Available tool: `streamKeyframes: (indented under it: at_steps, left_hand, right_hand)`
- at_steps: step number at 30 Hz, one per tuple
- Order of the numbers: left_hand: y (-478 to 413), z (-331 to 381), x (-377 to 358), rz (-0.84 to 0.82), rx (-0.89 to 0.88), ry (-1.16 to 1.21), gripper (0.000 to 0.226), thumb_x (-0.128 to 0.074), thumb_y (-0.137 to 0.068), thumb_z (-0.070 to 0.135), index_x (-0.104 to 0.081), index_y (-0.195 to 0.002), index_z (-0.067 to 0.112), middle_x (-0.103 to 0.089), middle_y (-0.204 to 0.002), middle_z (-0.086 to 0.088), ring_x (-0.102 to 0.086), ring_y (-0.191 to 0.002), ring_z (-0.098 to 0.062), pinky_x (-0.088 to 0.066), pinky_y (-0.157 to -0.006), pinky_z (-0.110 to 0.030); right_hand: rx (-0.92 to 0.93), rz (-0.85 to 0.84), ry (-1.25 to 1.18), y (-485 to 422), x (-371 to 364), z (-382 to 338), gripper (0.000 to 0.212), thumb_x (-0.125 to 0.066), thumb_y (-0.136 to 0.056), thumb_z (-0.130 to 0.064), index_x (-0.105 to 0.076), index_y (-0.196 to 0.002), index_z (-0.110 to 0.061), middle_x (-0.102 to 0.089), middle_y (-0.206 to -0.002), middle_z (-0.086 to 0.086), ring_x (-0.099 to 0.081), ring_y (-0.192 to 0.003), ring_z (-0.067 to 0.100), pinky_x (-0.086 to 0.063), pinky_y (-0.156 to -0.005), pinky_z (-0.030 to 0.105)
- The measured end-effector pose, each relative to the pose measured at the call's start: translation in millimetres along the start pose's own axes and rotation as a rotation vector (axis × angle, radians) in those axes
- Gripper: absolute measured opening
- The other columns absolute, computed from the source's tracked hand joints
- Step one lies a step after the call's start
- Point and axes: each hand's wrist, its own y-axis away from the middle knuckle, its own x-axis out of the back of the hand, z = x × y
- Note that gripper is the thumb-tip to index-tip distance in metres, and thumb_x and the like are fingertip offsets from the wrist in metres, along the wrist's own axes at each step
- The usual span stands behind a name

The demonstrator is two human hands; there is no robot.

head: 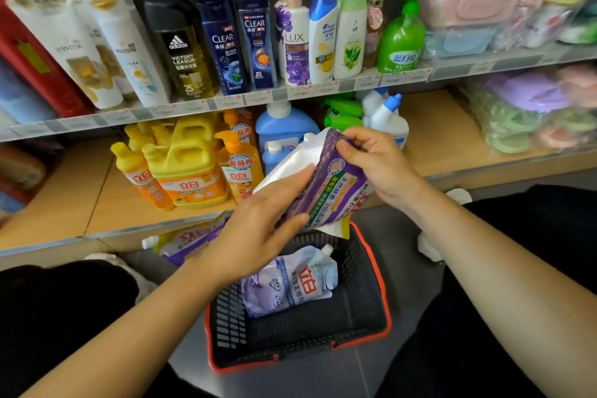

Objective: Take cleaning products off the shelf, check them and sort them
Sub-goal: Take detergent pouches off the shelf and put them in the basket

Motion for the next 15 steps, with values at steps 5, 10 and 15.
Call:
streamKeyframes:
  at_steps: [5, 10, 15]
  left_hand:
    - [6.2, -3.5, -3.9, -0.009, -0.016, -0.009, 0.067, -0.068, -0.097, 0.021, -0.037, -0.156, 0.014, -0.055, -0.149, 0.005, -0.055, -0.134, -0.009, -0.046, -0.108, -0.025]
    - [7.0, -12.6, -0.3, 0.214, 0.127, 0.129, 0.030, -0.073, -0.094, 0.016, -0.073, -0.124, 0.017, -0.076, -0.109, 0.006, -0.071, -0.091, -0.004, -0.055, -0.071, -0.020]
    - [-3.1, -22.8, 7.1, 0.162, 0.390, 0.403, 0.033, -0.073, -0.093, 0.015, -0.070, -0.125, 0.019, -0.072, -0.112, 0.000, -0.067, -0.102, -0.012, -0.057, -0.079, -0.026]
  right_hand:
    - [-0.002, 0.068, 0.019, -6.2, 7.0, 2.1, 0.017, -0.060, -0.096, -0.009, -0.072, -0.090, -0.018, -0.074, -0.081, -0.004, -0.067, -0.074, 0.009, -0.055, -0.073, 0.025]
    - [-0.029, 0.038, -0.092, -7.9, 14.4, -1.9, 0.018, -0.059, -0.094, -0.013, -0.072, -0.084, -0.020, -0.072, -0.078, -0.001, -0.066, -0.070, 0.010, -0.053, -0.068, 0.022]
    - [-0.066, -0.040, -0.236, -11.1, 22.1, -8.4, 0.008, -0.057, -0.094, -0.011, -0.065, -0.091, -0.008, -0.073, -0.078, 0.002, -0.068, -0.069, 0.011, -0.055, -0.068, 0.021]
